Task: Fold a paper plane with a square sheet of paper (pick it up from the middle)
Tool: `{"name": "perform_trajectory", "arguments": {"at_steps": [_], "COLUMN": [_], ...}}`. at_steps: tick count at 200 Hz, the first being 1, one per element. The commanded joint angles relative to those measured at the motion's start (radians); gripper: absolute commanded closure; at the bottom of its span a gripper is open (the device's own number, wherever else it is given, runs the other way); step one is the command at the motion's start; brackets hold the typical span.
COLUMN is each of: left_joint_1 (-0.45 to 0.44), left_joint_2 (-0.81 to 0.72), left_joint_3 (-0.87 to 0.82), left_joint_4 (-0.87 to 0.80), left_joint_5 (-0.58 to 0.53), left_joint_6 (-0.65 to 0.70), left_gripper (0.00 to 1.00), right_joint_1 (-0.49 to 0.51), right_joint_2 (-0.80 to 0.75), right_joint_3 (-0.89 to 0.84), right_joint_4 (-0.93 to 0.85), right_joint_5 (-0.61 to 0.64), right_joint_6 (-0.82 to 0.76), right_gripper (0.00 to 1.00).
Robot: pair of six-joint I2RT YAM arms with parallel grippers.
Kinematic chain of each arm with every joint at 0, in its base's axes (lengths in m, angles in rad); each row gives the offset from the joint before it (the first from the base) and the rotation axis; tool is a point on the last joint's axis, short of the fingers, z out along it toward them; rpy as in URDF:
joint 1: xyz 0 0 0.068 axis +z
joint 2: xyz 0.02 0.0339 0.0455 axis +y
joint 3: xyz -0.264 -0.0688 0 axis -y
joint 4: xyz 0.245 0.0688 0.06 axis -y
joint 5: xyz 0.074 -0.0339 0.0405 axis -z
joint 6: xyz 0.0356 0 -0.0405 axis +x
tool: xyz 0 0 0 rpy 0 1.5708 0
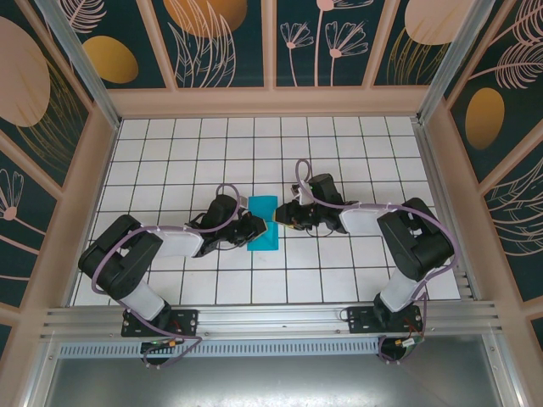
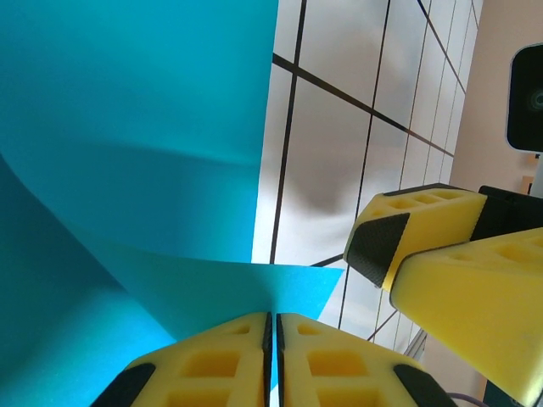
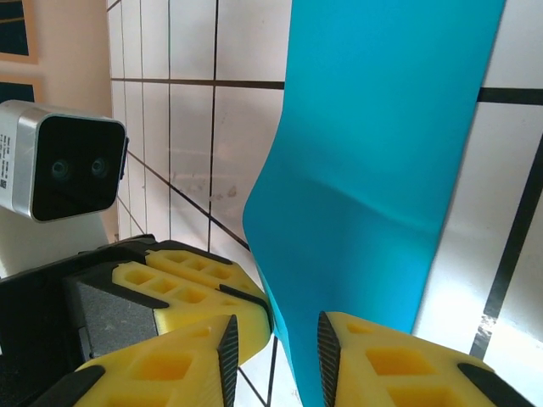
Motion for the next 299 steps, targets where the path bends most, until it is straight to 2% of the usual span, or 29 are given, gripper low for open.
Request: {"name": "perform_trajectory", "arguments": {"at_steps": [1,55,79,97,118,299], "left_joint_1": [0.005,0.004,0.005,0.005,0.005,0.006], "left_joint_2": [0.009,0.007,0.006,0.004,-0.006,0.090], "left_joint_3": [-0.012,-0.008,-0.008,-0.005,0.004,0.066], "left_joint_4": [0.037,0.037,0.037,0.039,0.055,0.043], "left_joint_5": [-0.008,-0.006,-0.002,0.007,0.032,0.087], "left_joint_6": [-0.002,-0.004,-0.005,-0.001,0.009,0.058], "left_gripper": [0.87,0.89,0.89,0.89,0.88,0.86], "right_joint_1": [0.013,0.027,0.027,0.025,0.011,-0.007], "right_joint_2": [0.022,0.056,0.065,0.075,0.086,0.171], "right_joint_3": [0.024,0.045,0.050,0.063,0.073,0.142], "right_joint_4": [0.027,0.023,0.019,-0.014,-0.055,-0.142], "right_joint_5": [-0.031,-0.049,-0.044,-0.016,0.025,0.054], "right_joint_6": [-0.017,-0.027,-0.030,-0.044,-0.056,-0.153], "right_gripper": [0.67,0.71,0.79,0.90,0.95,0.98]}}
